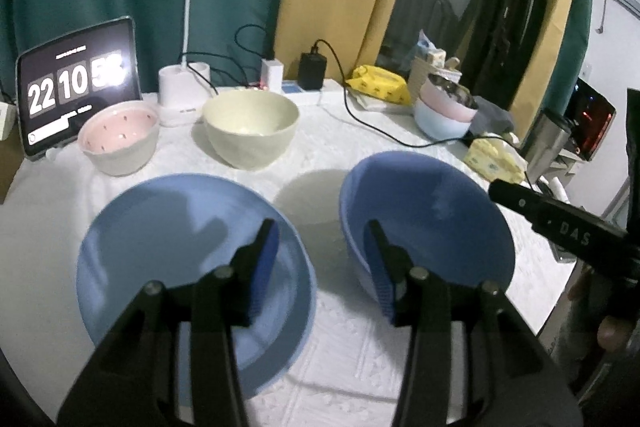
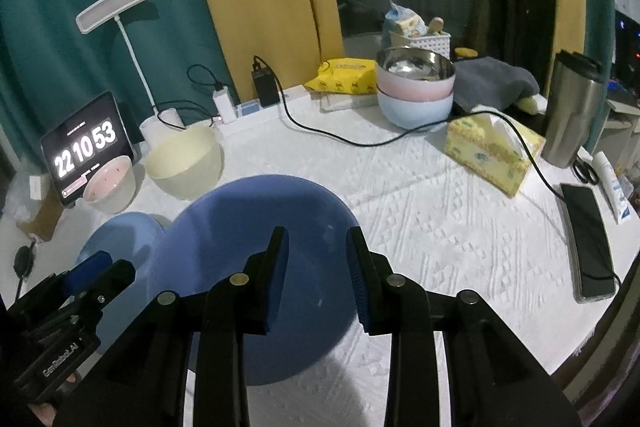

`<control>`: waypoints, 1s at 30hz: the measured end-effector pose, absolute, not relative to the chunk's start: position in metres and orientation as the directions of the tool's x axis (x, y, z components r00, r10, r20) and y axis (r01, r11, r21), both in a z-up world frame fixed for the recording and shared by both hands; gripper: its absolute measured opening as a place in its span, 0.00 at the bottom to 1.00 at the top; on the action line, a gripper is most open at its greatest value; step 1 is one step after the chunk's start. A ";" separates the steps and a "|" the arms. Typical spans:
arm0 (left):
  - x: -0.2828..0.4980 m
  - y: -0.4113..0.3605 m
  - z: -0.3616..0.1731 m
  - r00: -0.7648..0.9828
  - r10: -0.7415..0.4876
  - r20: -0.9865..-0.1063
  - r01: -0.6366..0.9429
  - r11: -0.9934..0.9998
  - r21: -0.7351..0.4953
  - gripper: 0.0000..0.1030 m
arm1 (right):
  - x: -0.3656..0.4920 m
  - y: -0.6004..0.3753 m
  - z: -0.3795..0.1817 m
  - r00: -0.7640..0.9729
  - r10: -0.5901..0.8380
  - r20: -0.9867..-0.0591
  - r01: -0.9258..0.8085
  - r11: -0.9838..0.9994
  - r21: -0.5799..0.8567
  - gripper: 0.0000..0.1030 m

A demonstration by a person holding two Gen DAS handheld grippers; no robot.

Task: Organize plates and bowls

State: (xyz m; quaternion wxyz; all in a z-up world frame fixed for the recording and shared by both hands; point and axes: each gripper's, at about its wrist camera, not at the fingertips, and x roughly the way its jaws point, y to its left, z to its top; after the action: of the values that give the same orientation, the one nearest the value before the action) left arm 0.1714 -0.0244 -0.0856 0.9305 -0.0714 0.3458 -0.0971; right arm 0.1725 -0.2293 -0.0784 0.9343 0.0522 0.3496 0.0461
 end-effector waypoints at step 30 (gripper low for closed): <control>0.210 0.043 -0.049 0.790 -0.180 -0.587 0.109 0.982 -0.155 0.45 | 0.222 -0.143 -0.043 0.750 0.167 -0.640 -0.143 0.986 0.090 0.30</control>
State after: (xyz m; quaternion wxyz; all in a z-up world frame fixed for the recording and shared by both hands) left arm 0.2103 0.0433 -0.0487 0.9443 -0.0564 0.3152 -0.0764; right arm 0.2215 -0.1429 -0.0434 0.9353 0.0177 0.3434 0.0829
